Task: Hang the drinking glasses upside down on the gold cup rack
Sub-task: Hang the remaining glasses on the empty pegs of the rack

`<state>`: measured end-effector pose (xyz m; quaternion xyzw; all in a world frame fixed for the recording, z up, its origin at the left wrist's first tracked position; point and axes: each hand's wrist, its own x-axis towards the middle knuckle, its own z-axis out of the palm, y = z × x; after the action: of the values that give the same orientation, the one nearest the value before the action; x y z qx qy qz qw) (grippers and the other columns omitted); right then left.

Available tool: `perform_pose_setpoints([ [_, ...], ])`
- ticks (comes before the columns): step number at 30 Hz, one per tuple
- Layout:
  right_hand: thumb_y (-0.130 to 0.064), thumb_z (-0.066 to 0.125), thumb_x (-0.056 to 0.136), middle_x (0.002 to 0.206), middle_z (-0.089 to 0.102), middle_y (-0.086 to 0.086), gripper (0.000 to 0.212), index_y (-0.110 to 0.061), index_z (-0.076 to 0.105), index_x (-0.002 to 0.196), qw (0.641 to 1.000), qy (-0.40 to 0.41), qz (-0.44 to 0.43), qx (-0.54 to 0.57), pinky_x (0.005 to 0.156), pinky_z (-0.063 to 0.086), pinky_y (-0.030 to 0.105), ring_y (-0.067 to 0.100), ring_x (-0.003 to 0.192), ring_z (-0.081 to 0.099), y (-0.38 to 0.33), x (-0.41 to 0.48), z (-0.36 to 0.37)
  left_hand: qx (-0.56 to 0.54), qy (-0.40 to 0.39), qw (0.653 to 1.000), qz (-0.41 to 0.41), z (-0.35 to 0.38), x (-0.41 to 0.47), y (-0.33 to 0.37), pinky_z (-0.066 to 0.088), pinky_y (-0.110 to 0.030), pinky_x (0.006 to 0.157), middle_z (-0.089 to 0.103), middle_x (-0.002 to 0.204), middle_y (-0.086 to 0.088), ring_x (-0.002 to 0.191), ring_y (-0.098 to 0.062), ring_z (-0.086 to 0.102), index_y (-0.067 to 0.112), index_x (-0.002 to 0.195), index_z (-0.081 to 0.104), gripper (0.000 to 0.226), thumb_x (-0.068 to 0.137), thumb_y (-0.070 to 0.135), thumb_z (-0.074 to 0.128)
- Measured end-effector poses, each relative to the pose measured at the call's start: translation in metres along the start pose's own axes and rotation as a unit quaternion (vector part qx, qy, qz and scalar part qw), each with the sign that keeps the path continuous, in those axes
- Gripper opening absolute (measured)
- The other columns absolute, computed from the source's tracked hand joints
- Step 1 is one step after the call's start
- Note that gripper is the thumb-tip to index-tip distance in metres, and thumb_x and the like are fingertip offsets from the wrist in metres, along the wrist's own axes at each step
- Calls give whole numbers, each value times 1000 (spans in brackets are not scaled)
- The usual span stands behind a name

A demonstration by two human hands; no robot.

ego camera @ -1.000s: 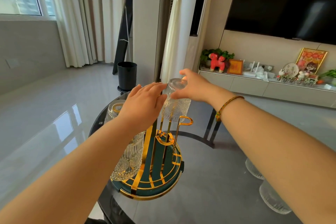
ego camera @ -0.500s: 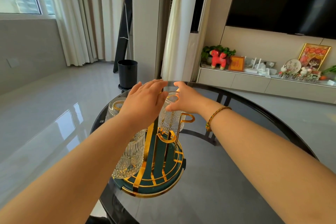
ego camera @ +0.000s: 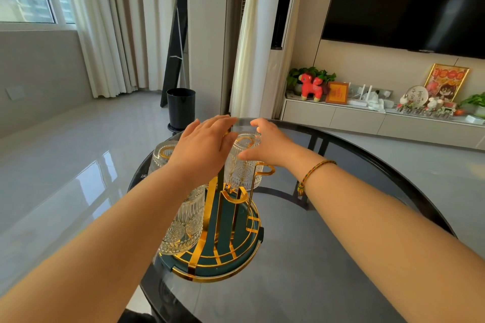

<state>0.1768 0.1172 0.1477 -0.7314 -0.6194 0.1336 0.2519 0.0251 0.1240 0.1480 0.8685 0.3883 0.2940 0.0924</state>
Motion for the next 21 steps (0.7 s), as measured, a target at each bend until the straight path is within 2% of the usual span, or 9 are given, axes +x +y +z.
perform_pose_setpoints([
  [4, -24, 62, 76, 128, 48, 7, 48, -15, 44, 120, 988, 138, -31, 62, 83, 34, 25, 19, 116, 43, 14, -46, -6, 2, -10, 1000, -7, -4, -4, 4, 6, -38, 114, 35, 145, -4, 136, -21, 24, 20, 133, 31, 43, 93, 35, 29],
  [7, -19, 61, 77, 115, 54, 3, 35, -14, 52, 110, 979, 183, -20, 90, 81, 30, 18, 12, 102, 44, 39, -93, -8, 10, -12, 1000, -9, -6, -9, 7, 4, -40, 114, 33, 146, -7, 137, -22, 22, 19, 135, 27, 46, 92, 35, 30],
  [10, -10, 63, 74, 100, 56, -1, 25, -14, 58, 99, 959, 255, 10, 125, 77, 30, 9, 15, 97, 49, 69, -145, -5, -23, 44, 999, -10, -10, -20, 11, 3, -40, 114, 43, 139, -13, 134, -26, 28, 16, 135, 28, 44, 93, 29, 31],
  [12, -6, 63, 73, 91, 56, -5, 22, -20, 57, 89, 936, 315, 38, 155, 74, 32, 6, 19, 95, 51, 84, -177, -1, -29, 78, 996, 8, -10, -30, 18, 5, -41, 114, 47, 136, -15, 132, -28, 32, 15, 134, 31, 43, 92, 26, 34],
  [13, -5, 63, 73, 89, 54, -7, 24, -22, 56, 88, 924, 341, 55, 164, 75, 33, 8, 18, 95, 50, 91, -191, 2, -29, 87, 996, 20, -10, -36, 23, 6, -41, 114, 46, 136, -15, 132, -29, 33, 15, 133, 33, 43, 92, 26, 36],
  [15, -5, 64, 73, 93, 53, -6, 24, -18, 57, 92, 908, 381, 79, 157, 81, 34, 20, 17, 98, 48, 103, -214, 7, -40, 97, 993, 50, -6, -49, 35, 7, -40, 113, 44, 138, -14, 132, -26, 31, 14, 130, 39, 41, 90, 27, 38],
  [18, -1, 67, 69, 109, 55, 14, 34, -4, 56, 101, 881, 452, 92, 107, 89, 36, 33, 20, 104, 44, 117, -237, 15, -57, 105, 987, 105, 6, -70, 54, 10, -37, 110, 48, 135, -10, 128, -14, 28, 12, 124, 47, 40, 90, 34, 39],
  [21, -1, 71, 65, 123, 45, 22, 52, 0, 48, 112, 856, 488, 126, 112, 98, 35, 43, 33, 117, 39, 133, -249, 21, -80, 96, 981, 147, 25, -90, 71, 19, -40, 106, 54, 128, -13, 122, -15, 32, 9, 117, 54, 43, 85, 32, 39],
])
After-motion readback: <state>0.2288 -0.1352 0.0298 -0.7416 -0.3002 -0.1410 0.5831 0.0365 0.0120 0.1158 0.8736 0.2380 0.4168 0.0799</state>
